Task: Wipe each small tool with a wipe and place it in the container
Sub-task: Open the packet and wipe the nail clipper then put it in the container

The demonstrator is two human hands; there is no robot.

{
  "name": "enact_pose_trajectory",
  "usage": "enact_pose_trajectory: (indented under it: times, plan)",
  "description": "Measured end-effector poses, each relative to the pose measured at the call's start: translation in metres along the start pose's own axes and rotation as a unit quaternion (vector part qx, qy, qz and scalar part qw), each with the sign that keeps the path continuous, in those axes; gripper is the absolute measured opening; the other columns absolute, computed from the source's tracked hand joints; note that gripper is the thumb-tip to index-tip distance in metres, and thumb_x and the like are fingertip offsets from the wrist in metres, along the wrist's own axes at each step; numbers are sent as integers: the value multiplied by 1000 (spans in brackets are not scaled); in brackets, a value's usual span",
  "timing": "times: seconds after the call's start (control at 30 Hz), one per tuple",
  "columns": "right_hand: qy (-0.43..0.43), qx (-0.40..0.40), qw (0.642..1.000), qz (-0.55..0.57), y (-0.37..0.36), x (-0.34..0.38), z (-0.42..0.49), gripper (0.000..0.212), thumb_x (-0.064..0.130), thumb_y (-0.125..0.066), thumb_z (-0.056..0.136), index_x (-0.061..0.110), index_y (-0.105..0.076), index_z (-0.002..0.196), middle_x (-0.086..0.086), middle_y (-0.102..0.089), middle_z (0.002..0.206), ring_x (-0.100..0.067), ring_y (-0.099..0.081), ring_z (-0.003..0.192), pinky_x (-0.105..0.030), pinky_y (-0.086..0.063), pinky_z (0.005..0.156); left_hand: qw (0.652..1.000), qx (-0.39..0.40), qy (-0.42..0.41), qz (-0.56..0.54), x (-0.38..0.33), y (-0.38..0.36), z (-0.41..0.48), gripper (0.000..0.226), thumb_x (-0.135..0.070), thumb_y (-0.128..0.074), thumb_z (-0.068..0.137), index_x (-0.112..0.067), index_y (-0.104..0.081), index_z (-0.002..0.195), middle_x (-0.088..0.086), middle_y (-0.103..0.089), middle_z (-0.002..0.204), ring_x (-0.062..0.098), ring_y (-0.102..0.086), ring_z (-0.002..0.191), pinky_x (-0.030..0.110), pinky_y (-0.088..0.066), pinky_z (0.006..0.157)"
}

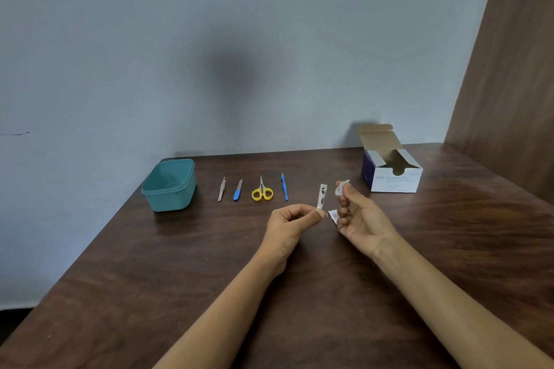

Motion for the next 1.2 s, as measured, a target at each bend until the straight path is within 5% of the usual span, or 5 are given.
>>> enact_pose_trajectory:
  times: [0.37, 0.57, 0.8, 1.0, 1.2]
  plan:
    - [51, 55, 991, -108, -16, -17, -5, 25, 20, -69, 75, 9, -72, 97, 8, -64, 70, -7, -39, 63, -21, -30, 59, 972, -233, 9, 27, -49, 83, 12, 11, -23, -75, 79, -16, -76, 88, -3, -73, 91, 7, -63, 90, 20, -43, 74]
    - [57, 64, 975, -204, -35, -26, 6, 17, 21, -70, 81, 12, -74, 94, 1, -59, 79, -9, -38, 65, -22, -32, 58, 933, -327, 17, 148, -100, 180, 20, 14, -23, -75, 78, -20, -67, 68, -4, -63, 73, 8, -53, 66, 26, -43, 69]
    - [51, 66, 979, -185, -84, -41, 24, 19, 19, -70, 83, 11, -73, 99, 3, -55, 71, -8, -37, 62, -21, -33, 56, 882, -322, 125, 319, -108, 241, 57, 16, -5, -67, 71, -8, -56, 59, 6, -58, 62, 13, -42, 48, 21, -36, 49]
    - [68, 73, 985, -144, -114, -62, 31, 9, 20, -73, 80, 15, -75, 87, 6, -60, 68, -6, -37, 58, -20, -30, 54, 879, -265, 220, 331, -88, 245, 94, 13, -5, -65, 87, -1, -60, 75, -4, -54, 33, 11, -60, 60, 23, -51, 81]
    - [137, 97, 973, -155, -116, -71, 32, 18, 16, -68, 84, 3, -72, 97, 0, -66, 78, 2, -52, 53, -17, -38, 62, 849, -214, 288, 388, -74, 244, 106, 15, -10, -54, 96, 1, -62, 101, 2, -54, 35, 4, -36, 17, 16, -31, 32]
Point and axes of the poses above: each hand's wrist, its own z-axis towards the middle knuckle, its own y-axis out of the back of the hand, x = y × z, the point moved 3 cm from there along z, towards the middle knuckle
